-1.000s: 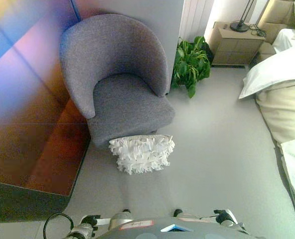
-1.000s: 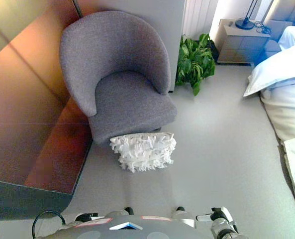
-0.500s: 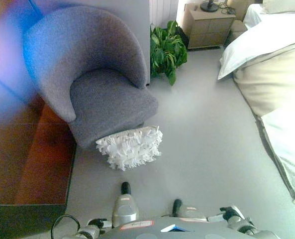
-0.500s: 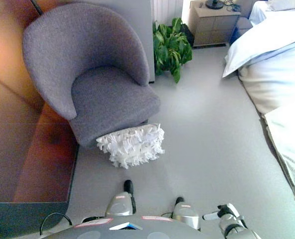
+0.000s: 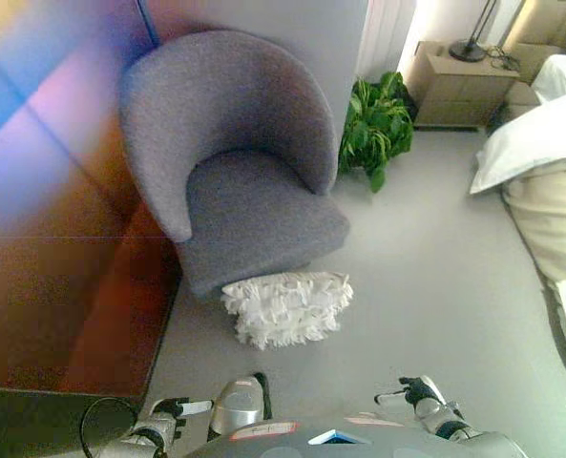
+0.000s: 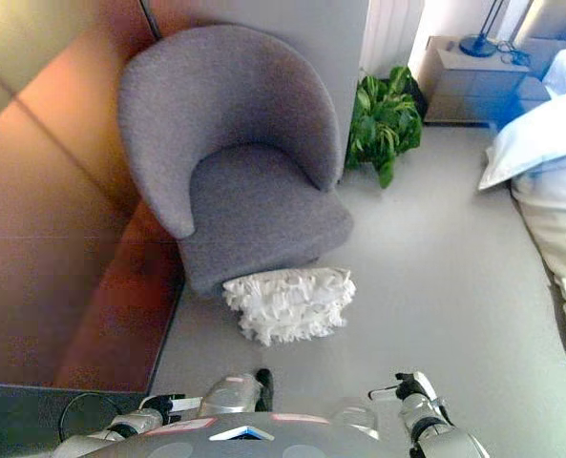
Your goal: Pick up the pillow and put it on the sofa.
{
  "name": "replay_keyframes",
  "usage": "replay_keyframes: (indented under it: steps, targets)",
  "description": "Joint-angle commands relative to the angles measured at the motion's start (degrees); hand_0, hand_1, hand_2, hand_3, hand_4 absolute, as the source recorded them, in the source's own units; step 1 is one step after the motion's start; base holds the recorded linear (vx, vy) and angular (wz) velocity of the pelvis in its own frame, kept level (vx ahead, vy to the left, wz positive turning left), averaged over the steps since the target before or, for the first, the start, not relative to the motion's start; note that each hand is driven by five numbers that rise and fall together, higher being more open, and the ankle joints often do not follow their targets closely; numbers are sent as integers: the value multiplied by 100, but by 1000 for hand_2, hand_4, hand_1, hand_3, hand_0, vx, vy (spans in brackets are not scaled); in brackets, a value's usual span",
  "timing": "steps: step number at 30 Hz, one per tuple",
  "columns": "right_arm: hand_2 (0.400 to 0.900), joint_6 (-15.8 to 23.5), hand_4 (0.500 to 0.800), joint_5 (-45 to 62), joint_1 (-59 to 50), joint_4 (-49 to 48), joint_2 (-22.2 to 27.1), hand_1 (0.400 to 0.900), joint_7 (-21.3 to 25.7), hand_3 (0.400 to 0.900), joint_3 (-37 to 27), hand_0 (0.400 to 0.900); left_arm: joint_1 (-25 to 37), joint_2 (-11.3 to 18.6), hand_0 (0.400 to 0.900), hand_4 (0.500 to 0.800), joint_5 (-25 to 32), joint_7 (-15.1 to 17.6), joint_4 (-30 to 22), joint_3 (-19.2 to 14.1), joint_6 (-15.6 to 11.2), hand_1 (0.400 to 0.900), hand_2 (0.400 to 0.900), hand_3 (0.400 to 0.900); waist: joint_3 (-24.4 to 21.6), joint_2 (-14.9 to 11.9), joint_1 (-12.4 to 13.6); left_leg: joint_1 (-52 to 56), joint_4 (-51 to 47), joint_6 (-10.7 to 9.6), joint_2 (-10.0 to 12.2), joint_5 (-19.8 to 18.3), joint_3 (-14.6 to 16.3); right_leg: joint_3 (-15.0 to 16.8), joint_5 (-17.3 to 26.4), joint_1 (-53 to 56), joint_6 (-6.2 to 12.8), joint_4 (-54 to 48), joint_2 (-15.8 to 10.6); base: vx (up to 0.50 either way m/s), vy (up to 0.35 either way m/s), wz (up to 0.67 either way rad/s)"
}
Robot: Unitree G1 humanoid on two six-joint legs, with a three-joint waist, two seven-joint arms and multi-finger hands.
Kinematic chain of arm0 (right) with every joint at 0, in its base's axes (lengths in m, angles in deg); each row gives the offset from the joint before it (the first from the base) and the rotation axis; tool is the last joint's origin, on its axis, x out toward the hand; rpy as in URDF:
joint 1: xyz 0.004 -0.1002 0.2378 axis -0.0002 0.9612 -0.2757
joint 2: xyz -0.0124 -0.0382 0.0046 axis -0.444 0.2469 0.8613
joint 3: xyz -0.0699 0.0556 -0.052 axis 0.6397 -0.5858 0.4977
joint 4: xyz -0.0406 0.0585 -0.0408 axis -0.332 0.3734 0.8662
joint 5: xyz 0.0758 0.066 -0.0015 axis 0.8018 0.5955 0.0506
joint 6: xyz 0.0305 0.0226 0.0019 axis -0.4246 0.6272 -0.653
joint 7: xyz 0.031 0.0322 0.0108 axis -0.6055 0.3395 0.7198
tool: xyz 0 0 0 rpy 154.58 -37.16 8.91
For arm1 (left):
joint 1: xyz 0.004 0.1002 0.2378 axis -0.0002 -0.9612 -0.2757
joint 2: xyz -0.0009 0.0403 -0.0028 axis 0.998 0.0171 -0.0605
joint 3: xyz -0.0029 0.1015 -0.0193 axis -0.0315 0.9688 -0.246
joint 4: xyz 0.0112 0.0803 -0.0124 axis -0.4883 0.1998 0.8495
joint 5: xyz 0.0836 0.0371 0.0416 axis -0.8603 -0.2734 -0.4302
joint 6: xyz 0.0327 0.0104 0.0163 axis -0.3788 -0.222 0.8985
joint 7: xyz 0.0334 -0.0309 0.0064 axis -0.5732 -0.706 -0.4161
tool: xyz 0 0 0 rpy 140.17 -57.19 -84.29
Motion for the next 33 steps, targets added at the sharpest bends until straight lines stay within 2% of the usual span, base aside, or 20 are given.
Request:
replay_keyframes:
  steps: [1,2,4,5,7,9,11,13,16,21,26,33]
  targets:
    - [900,-40,800,-371,-63,-309,407,900,579,900,42,900,116,443,900,800,52,116,-177,184,201,900,900,900,125,96,-109,-506,-108,19,221,528,-247,-23,803,-111,28,-14,-29,152,-179,35]
    - [900,-75,800,-491,-217,-302,458,900,703,900,134,900,264,451,900,800,115,156,-185,265,231,900,900,900,195,119,-113,-495,-42,-26,234,470,-267,-147,671,-352,-42,-457,2,15,-264,25]
    - [900,-216,800,-543,-519,-292,498,900,851,900,281,900,458,438,900,800,146,193,-191,312,242,900,900,900,321,79,-134,-508,79,-86,170,330,-337,-244,1025,-786,19,-1240,-64,-65,-347,36]
    - [900,-421,800,-627,-833,-310,532,900,921,900,437,900,601,433,900,800,190,203,-208,324,207,900,900,900,504,-27,-168,-534,257,-149,66,77,-426,-224,1495,-1248,180,-1884,-302,-121,-423,43]
    - [900,-667,800,-795,-1242,-349,577,900,1078,900,625,900,705,454,900,800,282,178,-226,327,112,900,900,900,757,-72,-190,-695,653,-223,72,-315,-652,-94,1812,-1668,344,-2293,-527,-103,-394,40]
    - [900,-759,800,-1084,-1384,-410,612,900,1166,900,718,900,663,414,900,800,311,242,-195,347,81,900,900,900,844,-100,-208,-941,1109,-264,232,-467,-842,148,1582,-1739,356,-2007,-501,42,-245,34]
    - [900,-867,800,-1429,-1355,-584,620,900,1149,900,829,900,482,325,900,800,286,315,-284,344,112,900,900,900,849,-120,-131,-1083,1370,-330,418,-443,-859,-8,1462,-1565,382,-1723,-604,121,-210,20]
    - [900,-729,800,-1697,-1384,-638,703,900,1293,900,934,900,484,298,900,800,237,261,-296,357,35,900,900,900,915,-104,-98,-1211,1447,-456,633,-357,-880,-89,1344,-1560,422,-1560,-620,30,-183,37]
    - [900,-769,800,-2012,-1678,-739,809,900,1505,900,1174,900,645,261,900,800,182,206,-307,551,-2,900,900,900,1080,-41,-13,-1328,1396,-573,788,-250,-964,-246,1231,-1704,465,-1286,-732,-26,-107,46]
    - [900,-1150,800,-2299,-2178,-948,972,900,1781,900,1460,900,717,234,900,800,356,150,-280,698,-68,900,900,900,1300,15,122,-1529,1436,-650,782,-232,-1135,-276,1173,-2063,552,-889,-918,-19,-21,18]
    - [900,-1437,800,-2577,-2936,-887,1268,900,1715,900,1556,900,757,326,900,800,587,100,-241,711,-137,900,900,900,1596,183,302,-1939,1596,-742,767,-211,-1293,-245,1080,-2395,599,-606,-1043,-45,0,19]
    - [900,-1184,800,-2287,-3965,-816,1917,900,1333,900,1892,900,637,435,900,800,778,131,-315,645,-154,900,900,900,1896,442,600,-2713,1950,-840,641,-180,-1460,-229,879,-2945,597,-202,-1119,-56,16,20]
